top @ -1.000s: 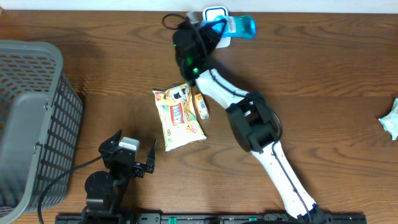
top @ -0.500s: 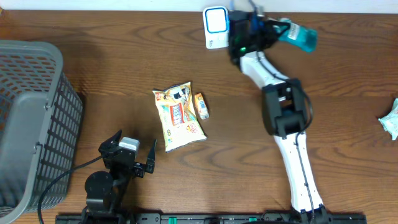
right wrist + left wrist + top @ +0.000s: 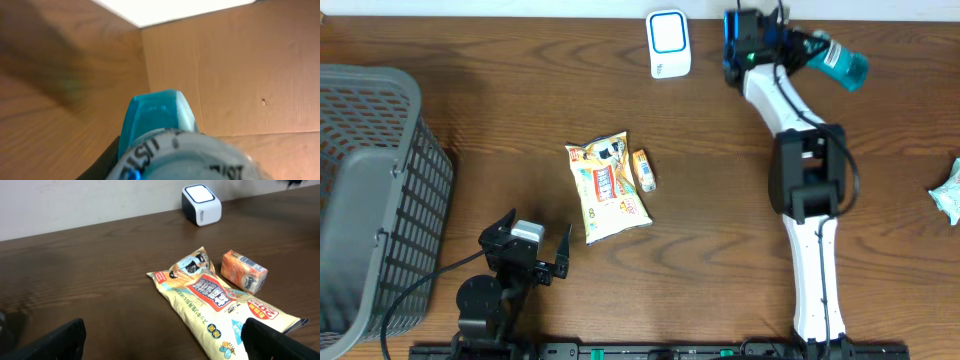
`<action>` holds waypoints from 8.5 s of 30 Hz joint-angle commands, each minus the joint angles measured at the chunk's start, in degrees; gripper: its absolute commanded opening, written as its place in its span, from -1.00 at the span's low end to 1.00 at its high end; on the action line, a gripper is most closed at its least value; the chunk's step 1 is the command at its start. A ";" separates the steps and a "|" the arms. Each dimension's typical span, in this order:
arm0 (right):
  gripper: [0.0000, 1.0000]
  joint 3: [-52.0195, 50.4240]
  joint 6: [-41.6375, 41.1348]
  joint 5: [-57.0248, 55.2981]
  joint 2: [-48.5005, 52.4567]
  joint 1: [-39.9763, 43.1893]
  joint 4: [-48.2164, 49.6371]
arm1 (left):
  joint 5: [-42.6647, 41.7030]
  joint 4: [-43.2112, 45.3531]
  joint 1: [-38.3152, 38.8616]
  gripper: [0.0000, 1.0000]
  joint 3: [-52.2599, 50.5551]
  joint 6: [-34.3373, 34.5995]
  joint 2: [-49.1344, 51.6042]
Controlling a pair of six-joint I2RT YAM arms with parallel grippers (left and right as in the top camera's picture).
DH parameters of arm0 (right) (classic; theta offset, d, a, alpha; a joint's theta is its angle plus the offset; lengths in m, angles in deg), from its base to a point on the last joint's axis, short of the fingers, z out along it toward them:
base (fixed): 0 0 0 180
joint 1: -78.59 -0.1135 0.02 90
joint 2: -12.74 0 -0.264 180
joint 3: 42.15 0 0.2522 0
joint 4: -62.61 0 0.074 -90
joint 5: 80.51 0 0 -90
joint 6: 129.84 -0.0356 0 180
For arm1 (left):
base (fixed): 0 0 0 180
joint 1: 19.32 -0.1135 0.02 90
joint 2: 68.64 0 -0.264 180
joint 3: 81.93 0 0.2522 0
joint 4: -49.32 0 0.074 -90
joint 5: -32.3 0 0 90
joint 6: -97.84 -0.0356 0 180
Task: Scan the item barcode
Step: 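Carry the bottle to the right table edge and release it, then move the right gripper over to the orange box, then grasp the orange box beside the yellow pack with the right gripper, then lift the orange tissue pack and pull it right, away from the yellow pack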
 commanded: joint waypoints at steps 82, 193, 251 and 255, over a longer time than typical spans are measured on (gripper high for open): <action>0.99 -37.38 -58.62 108.87 -62.73 43.47 -17.59 | -0.74 -1.22 0.11 0.96 -0.92 0.13 -0.09; 0.13 -67.34 -138.49 86.42 -43.93 -26.62 9.16 | -0.74 -1.22 0.11 0.96 -0.92 0.13 -0.09; -0.03 -67.34 -136.85 82.34 -39.28 -28.87 16.17 | -0.74 -1.22 0.11 0.96 -0.92 0.13 -0.09; -0.10 -67.34 -137.39 81.85 -37.48 -28.83 16.92 | -0.74 -1.22 0.11 0.96 -0.92 0.13 -0.09</action>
